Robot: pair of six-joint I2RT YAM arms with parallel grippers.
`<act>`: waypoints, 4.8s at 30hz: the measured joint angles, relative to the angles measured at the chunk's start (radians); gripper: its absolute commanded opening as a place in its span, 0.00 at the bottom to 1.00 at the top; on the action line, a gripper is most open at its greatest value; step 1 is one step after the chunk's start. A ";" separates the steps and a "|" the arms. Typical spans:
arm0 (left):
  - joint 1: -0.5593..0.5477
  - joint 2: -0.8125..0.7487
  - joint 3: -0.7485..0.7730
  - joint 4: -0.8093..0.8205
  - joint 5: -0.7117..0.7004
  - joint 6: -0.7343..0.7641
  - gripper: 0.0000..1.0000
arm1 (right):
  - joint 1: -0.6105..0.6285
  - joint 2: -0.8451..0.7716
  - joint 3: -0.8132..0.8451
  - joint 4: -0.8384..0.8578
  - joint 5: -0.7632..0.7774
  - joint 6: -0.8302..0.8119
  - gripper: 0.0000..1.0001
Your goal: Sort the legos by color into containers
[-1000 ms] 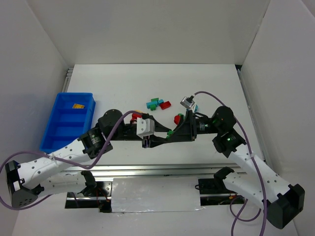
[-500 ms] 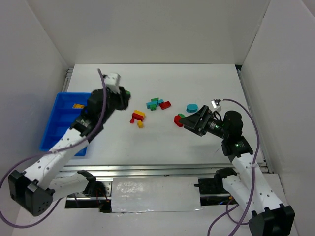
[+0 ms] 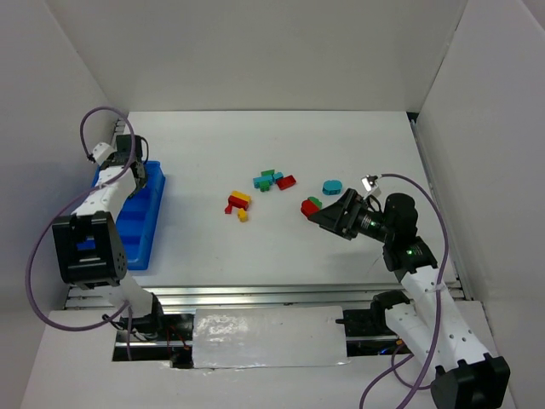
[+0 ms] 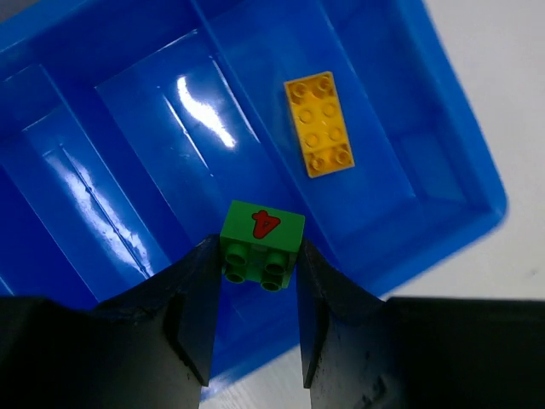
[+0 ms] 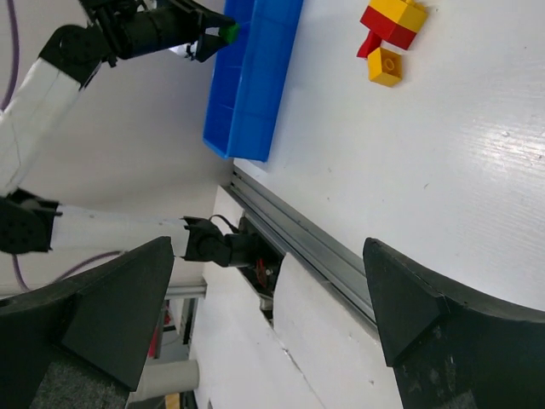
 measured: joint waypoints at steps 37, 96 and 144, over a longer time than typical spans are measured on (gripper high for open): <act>-0.259 -0.323 0.159 -0.044 0.184 0.222 0.99 | 0.388 0.554 0.338 -0.165 0.531 -0.190 1.00; -0.265 -0.707 -0.274 -0.048 0.429 0.352 0.99 | 0.637 1.118 0.566 0.008 0.478 -0.610 0.00; -0.675 -0.505 -0.483 0.471 1.015 -0.079 0.00 | 0.651 0.493 0.150 0.345 0.410 -0.630 0.00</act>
